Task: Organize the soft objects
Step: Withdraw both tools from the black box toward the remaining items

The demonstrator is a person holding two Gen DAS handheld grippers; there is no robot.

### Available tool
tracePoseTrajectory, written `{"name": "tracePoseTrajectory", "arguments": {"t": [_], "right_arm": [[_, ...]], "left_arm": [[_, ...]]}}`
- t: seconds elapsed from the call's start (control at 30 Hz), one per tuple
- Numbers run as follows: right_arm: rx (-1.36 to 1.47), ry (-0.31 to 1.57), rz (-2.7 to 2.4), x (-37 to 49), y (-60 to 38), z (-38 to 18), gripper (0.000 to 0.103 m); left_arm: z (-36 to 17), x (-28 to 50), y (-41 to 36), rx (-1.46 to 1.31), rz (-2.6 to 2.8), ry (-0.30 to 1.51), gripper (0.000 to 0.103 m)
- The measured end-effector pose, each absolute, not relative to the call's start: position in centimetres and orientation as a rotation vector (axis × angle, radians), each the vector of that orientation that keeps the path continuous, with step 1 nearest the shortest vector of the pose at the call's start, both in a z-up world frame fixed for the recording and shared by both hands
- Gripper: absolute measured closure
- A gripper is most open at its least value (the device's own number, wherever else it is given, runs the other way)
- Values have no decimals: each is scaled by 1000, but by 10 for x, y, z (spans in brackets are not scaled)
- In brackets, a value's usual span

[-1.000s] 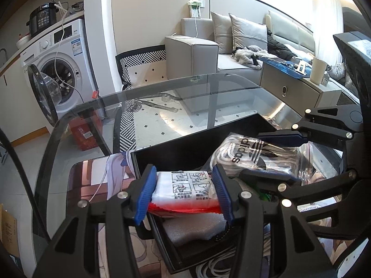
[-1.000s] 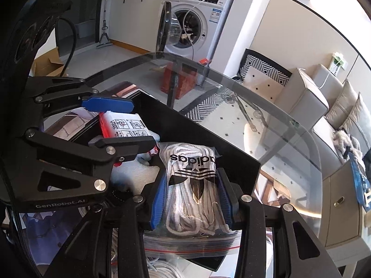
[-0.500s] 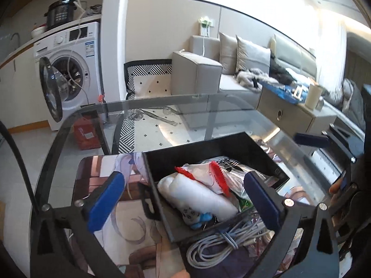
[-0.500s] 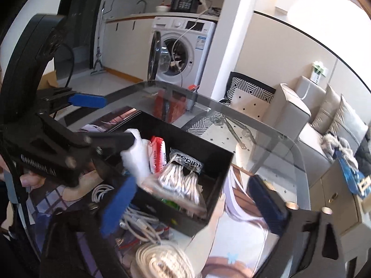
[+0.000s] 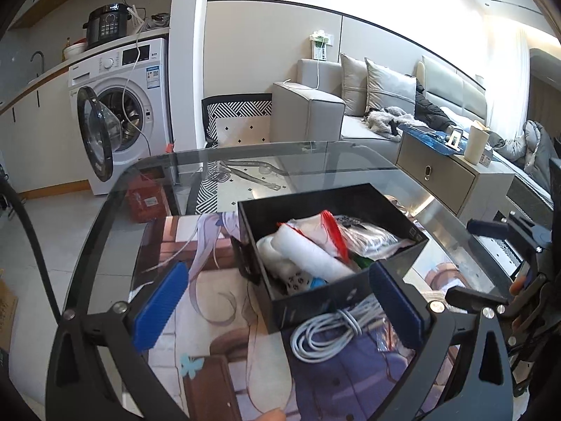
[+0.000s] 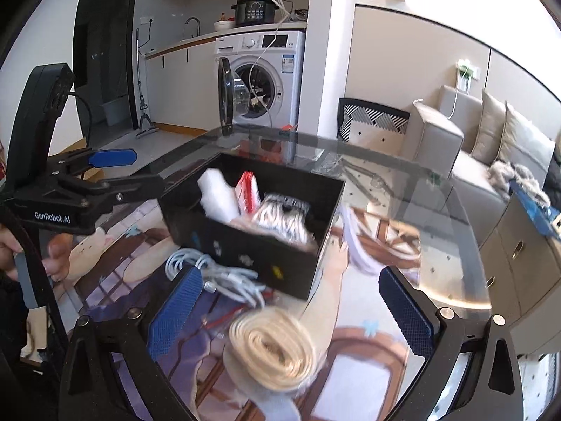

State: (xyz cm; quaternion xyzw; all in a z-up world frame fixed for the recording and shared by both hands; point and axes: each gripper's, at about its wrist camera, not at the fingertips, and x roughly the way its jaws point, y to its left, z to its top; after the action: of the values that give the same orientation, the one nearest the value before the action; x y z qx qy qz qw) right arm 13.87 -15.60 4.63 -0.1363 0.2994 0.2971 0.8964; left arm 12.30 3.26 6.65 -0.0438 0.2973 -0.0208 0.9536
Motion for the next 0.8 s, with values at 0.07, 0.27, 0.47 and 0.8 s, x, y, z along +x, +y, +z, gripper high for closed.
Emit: {"name": "tracePoseTrajectory", "arguments": {"t": [0.07, 0.27, 0.47, 0.8], "right_arm": [[-284, 629, 617, 137, -157, 42, 0], [-316, 672, 640, 133, -158, 28, 0], [-359, 722, 679, 132, -156, 15, 0], [-344, 791, 695, 142, -154, -5, 0]], "left_arm": [[64, 118, 30, -87, -42, 605, 0], [51, 107, 25, -84, -37, 622, 0], [32, 102, 25, -114, -30, 649, 0], [14, 104, 24, -132, -45, 680, 0]]}}
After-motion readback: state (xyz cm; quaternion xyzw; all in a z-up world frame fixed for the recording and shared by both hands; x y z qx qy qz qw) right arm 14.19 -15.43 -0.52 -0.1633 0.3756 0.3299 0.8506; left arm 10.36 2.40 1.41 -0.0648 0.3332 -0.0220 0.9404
